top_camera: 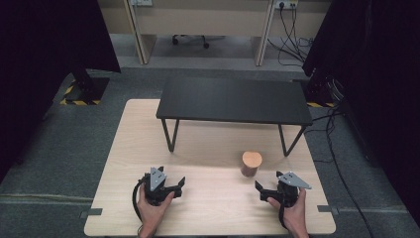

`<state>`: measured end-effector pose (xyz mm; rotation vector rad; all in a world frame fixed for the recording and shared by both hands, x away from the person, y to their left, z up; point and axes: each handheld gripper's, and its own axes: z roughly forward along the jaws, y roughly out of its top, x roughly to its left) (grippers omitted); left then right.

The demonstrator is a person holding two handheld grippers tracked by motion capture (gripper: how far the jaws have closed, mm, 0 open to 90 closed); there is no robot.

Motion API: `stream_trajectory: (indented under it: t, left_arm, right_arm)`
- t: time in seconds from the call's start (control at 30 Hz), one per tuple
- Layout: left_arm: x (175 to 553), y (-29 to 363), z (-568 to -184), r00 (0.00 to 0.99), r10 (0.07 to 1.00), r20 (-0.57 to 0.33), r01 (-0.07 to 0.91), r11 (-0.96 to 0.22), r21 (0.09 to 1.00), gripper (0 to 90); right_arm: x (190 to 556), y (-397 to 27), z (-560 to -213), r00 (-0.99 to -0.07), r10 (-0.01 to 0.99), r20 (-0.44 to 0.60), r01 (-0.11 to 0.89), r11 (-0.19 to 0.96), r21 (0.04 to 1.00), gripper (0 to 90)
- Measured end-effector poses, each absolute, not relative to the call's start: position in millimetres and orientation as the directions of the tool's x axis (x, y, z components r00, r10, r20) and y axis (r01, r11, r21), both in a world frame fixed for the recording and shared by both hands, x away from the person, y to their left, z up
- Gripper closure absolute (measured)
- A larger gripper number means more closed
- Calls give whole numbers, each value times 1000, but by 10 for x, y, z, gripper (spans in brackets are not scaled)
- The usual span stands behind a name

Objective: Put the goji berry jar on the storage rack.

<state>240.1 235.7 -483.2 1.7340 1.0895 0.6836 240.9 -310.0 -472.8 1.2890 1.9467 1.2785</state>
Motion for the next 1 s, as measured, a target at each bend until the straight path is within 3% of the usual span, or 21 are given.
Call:
stream_trajectory:
  t: [0.63, 0.73, 0.9, 1.0]
  left_arm:
    - [2405, 2360, -4831, 453, 891, -23, 366, -162, 916, 67]
    - [2405, 2360, -4830, 453, 891, -22, 365, -163, 917, 67]
    - [2406, 2364, -4832, 454, 891, -25, 365, -161, 917, 67]
    - [2405, 2363, -4832, 455, 890, -23, 364, -163, 917, 67]
  right_arm:
    - [2873, -2755, -4682, -493, 868, 63, 448, 191, 873, 48]
    - [2949, -2707, -4676, -491, 869, 57, 450, 197, 871, 85]
    - [3021, -2641, -4653, -481, 875, 45, 461, 210, 862, 248]
    - [2998, -2599, -4652, -475, 880, 24, 453, 222, 863, 254]
